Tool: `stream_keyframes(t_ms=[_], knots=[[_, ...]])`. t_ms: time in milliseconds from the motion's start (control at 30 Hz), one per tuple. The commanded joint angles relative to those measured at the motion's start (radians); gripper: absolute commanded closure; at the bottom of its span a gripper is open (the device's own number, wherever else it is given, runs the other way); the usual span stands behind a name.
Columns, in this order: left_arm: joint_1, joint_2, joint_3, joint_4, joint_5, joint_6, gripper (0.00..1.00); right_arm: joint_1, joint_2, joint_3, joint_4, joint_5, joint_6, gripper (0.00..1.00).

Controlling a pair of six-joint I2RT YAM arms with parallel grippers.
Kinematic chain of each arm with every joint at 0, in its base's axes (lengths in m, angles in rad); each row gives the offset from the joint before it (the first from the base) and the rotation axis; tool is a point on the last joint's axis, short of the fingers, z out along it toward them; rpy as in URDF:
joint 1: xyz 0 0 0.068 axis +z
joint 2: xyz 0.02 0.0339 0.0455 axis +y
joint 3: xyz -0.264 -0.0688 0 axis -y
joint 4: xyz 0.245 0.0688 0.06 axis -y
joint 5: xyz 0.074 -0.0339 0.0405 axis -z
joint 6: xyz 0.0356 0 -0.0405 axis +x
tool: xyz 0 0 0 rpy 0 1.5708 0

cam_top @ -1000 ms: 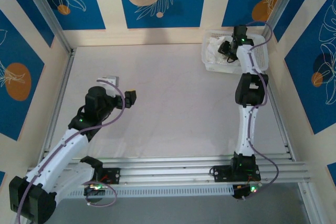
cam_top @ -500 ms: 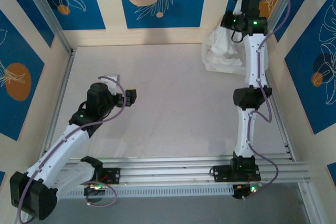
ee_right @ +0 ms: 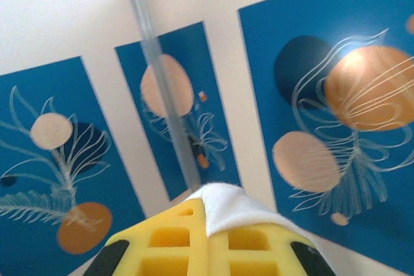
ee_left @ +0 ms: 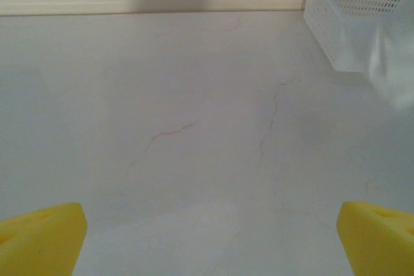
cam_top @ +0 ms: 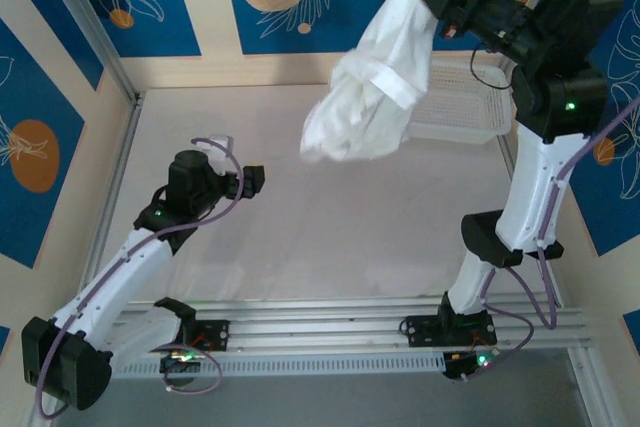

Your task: Fold the inside-out t-shirt

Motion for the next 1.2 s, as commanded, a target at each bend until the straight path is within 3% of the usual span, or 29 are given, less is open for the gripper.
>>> stream_keyframes(t_ms=[0,67,100,167,267,400,467,567,700,800,933,1167], knots=[[-0.008,-0.005,0.006,0.002,0.002,-0.032,0.01,0.05,0.14,-0.063,-0.123,0.027,-0.081,0.97],[-0.007,-0.019,-0.002,-0.016,-0.016,-0.037,0.01,0.08,0.207,-0.031,-0.223,0.13,-0.154,0.57],[-0.007,-0.028,-0.004,-0.032,-0.029,-0.038,0.01,0.086,0.231,-0.011,-0.259,0.177,-0.161,0.45],[-0.007,-0.041,0.003,-0.08,-0.071,-0.046,0.01,0.073,0.281,0.052,-0.332,0.221,-0.133,0.37],[-0.007,-0.039,0.043,-0.176,-0.129,-0.089,0.01,0.034,0.279,0.042,-0.394,0.21,-0.106,0.35],[-0.007,0.01,0.074,-0.201,0.006,-0.099,0.05,-0.013,0.168,-0.158,-0.452,0.239,-0.138,0.35],[-0.007,0.06,0.084,-0.222,0.041,-0.145,0.1,-0.04,0.019,-0.42,-0.384,0.266,-0.143,0.34],[-0.009,0.125,0.065,-0.231,0.069,-0.226,0.2,-0.076,-0.248,-0.897,-0.147,0.299,-0.114,0.32],[-0.03,0.187,-0.01,-0.168,0.188,-0.285,0.33,-0.077,-0.478,-1.308,0.028,0.286,-0.002,0.32],[-0.074,0.259,-0.037,-0.185,0.22,-0.339,0.35,0.034,-0.535,-1.522,0.119,0.255,0.092,0.34],[-0.132,0.338,-0.082,-0.217,0.228,-0.43,0.42,0.235,-0.441,-1.707,0.238,0.169,0.163,0.28],[-0.229,0.337,-0.21,-0.173,0.188,-0.564,0.5,0.526,-0.13,-1.715,0.226,0.234,0.209,0.24]])
